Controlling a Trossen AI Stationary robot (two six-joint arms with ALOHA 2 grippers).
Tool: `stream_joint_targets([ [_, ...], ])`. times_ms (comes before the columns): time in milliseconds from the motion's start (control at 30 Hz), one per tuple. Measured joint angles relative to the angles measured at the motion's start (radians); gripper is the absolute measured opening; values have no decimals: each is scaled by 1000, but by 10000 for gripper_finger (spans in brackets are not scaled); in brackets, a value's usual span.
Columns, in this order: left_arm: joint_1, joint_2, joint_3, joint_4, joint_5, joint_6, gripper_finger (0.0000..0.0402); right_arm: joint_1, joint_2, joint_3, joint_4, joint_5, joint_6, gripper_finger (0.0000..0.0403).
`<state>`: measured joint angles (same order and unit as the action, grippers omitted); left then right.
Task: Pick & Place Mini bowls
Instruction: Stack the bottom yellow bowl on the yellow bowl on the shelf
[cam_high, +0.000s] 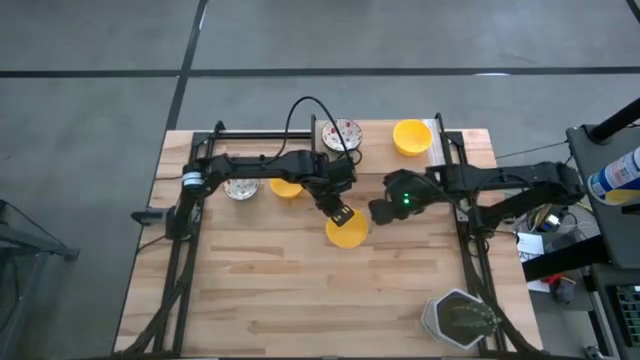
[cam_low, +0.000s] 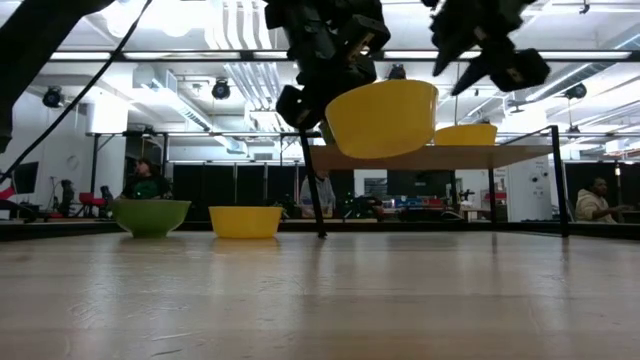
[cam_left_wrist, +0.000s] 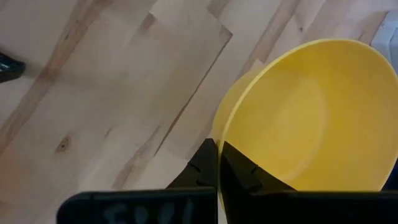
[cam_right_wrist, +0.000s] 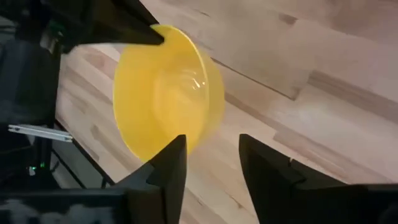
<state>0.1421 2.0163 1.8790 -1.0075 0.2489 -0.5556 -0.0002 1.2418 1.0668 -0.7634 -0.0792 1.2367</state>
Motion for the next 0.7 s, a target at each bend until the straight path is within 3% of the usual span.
stream_joint_targets([
  [333, -5, -1, -1, -58, -26, 7, 0, 0, 196, 147, -102, -5, -71, 150],
  [700, -17, -31, 0, -71, -37, 164, 0, 9, 192, 145, -38, -27, -180, 132],
])
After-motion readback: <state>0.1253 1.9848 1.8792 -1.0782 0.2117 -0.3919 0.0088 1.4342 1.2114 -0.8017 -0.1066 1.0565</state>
